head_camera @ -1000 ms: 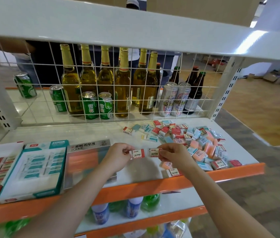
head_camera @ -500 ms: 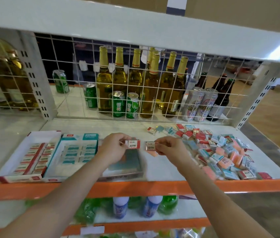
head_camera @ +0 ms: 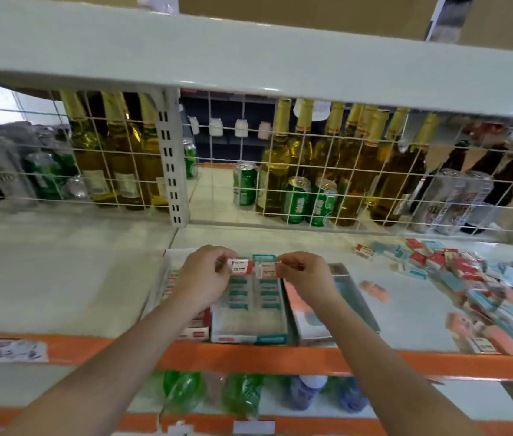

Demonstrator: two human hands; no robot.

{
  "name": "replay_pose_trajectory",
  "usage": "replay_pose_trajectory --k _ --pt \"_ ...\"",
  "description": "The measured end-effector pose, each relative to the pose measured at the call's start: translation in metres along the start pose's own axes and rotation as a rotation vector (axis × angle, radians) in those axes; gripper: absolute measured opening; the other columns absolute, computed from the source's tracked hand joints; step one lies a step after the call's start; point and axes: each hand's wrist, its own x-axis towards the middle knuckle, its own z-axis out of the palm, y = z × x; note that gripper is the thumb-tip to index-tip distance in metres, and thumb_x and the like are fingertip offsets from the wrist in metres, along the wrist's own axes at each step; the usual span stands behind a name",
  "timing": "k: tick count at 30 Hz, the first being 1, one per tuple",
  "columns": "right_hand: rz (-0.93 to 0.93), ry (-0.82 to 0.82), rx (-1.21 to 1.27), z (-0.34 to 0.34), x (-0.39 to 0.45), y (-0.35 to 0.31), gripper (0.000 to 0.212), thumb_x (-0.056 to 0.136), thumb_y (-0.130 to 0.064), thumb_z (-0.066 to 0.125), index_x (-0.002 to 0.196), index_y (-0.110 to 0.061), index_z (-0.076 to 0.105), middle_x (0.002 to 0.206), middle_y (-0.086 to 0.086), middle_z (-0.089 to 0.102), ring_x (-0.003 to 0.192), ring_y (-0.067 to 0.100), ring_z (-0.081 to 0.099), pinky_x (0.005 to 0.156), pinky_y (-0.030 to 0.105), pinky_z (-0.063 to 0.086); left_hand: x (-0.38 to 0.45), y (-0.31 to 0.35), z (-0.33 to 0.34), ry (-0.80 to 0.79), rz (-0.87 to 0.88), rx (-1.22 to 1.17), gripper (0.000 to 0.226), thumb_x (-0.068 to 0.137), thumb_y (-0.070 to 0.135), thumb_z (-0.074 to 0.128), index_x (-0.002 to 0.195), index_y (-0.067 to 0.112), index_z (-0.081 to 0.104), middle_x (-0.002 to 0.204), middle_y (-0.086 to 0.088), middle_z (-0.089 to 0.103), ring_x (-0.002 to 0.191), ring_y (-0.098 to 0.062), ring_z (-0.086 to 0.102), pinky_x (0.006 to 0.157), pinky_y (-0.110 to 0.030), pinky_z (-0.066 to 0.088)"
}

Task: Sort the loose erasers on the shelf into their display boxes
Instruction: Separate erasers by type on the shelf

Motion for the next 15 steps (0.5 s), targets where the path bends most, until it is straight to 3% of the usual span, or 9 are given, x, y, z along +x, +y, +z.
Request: replay_pose_trajectory --k 2,5,10,15 --pt "-0.01 0.002 -0.005 0.021 0.004 -0.01 0.014 0.088 -0.013 0.06 0.1 -0.009 0.067 0.087 0.001 0.066 0.077 0.012 0.059 0.066 0.02 0.047 0.004 -0.016 -0.014 0.037 -0.001 0.042 0.021 0.09 0.016 0.056 0.11 0.019 0.065 0.115 0.001 0.06 0.101 -0.015 0.058 0.09 -0.028 0.047" --pt "-0.023 -0.003 -0.036 0.048 0.011 -0.024 0.018 0.088 -0.016 0.06 0.104 -0.009 0.066 0.092 0.001 0.066 0.076 0.008 0.058 0.065 0.015 0.045 0.01 -0.038 -0.033 0.055 -0.018 0.079 0.023 0.09 0.017 0.056 0.112 0.017 0.064 0.115 -0.002 0.058 0.1 -0.017 0.059 0.09 -0.035 0.049" --pt "-0.051 0.028 -0.111 0.085 0.027 -0.039 0.016 0.089 -0.018 0.06 0.104 -0.014 0.063 0.083 0.0 0.061 0.07 0.01 0.054 0.055 0.014 0.041 0.026 -0.065 -0.048 0.061 -0.013 0.143 0.02 0.091 0.017 0.055 0.108 0.014 0.064 0.108 -0.004 0.059 0.093 -0.018 0.058 0.08 -0.027 0.047" --pt "-0.096 0.025 -0.281 0.109 0.04 -0.046 0.015 0.09 -0.019 0.057 0.103 -0.013 0.061 0.09 0.0 0.06 0.069 0.005 0.053 0.058 0.011 0.04 0.038 -0.081 -0.048 0.039 -0.008 0.193 0.017 0.091 0.02 0.054 0.106 0.016 0.062 0.106 -0.002 0.059 0.092 -0.017 0.059 0.076 -0.026 0.047"
